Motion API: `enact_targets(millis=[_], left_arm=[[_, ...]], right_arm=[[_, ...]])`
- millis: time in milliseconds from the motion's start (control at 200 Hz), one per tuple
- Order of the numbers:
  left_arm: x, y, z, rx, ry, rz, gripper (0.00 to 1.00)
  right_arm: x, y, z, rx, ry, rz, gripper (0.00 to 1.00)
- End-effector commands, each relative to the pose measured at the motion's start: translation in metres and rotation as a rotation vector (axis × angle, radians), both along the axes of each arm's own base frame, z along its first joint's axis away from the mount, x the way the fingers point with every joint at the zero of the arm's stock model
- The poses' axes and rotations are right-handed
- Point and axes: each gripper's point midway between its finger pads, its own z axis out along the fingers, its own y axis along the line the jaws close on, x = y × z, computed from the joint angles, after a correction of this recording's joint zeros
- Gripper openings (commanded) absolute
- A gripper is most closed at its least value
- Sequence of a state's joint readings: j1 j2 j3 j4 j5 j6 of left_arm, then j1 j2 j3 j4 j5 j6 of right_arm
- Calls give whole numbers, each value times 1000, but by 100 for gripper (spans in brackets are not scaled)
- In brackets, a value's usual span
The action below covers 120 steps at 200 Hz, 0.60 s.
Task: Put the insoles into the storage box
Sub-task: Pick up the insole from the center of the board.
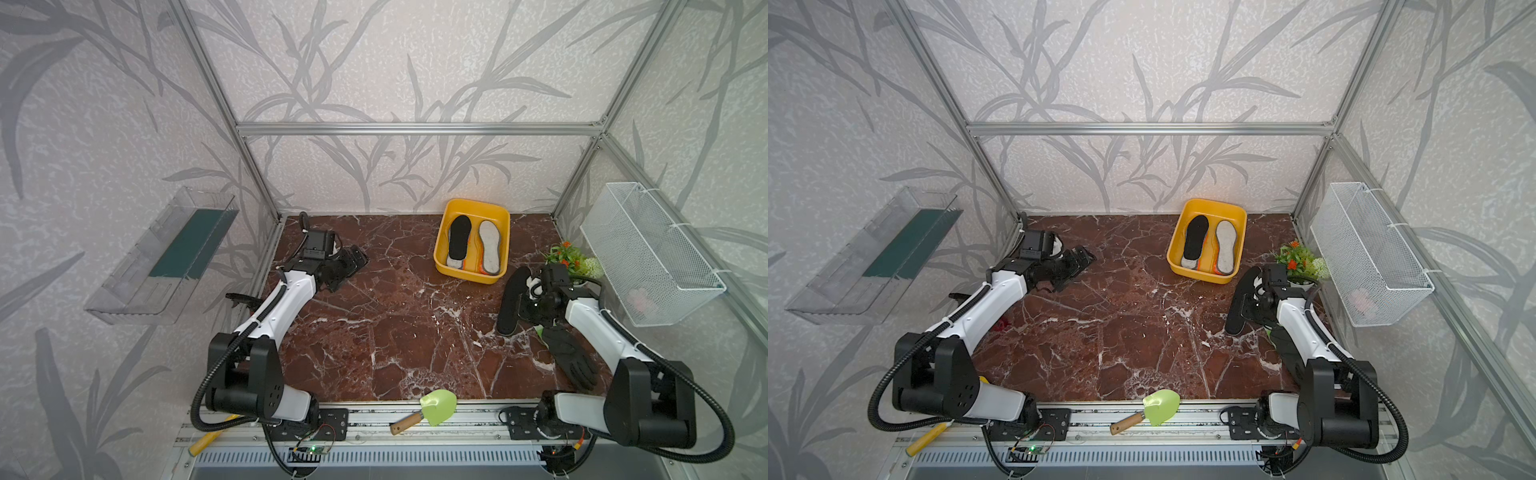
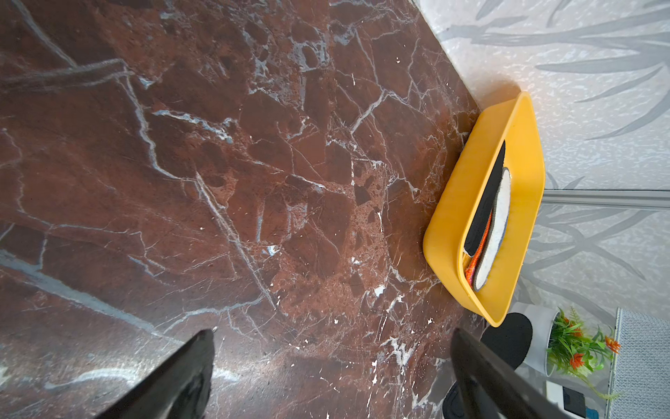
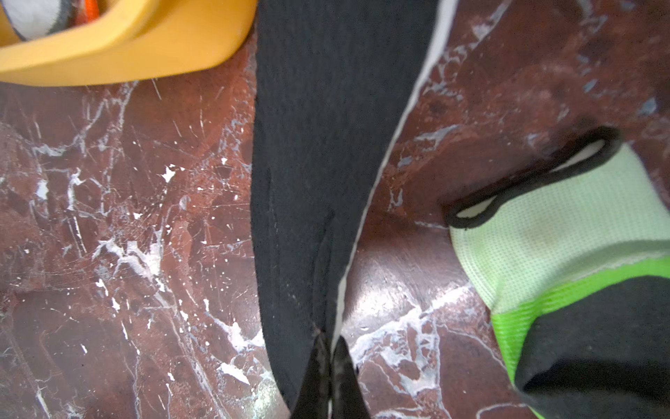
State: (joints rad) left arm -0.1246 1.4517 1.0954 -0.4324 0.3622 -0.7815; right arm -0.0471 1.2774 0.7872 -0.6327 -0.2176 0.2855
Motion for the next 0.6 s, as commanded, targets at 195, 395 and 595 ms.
enact_targets(millis=[195,395,595], left_arm=[[6,-3,10,-3,-24,-12,99],[5,-3,10,-1,-22,-12,99],[6,-4,12,-4,-26,-16,99]], right_arm=[[-1,11,37,39,-111,46,0],[12,18,83,55,-234,104,0],[51,19,121,31,-322,152,0]])
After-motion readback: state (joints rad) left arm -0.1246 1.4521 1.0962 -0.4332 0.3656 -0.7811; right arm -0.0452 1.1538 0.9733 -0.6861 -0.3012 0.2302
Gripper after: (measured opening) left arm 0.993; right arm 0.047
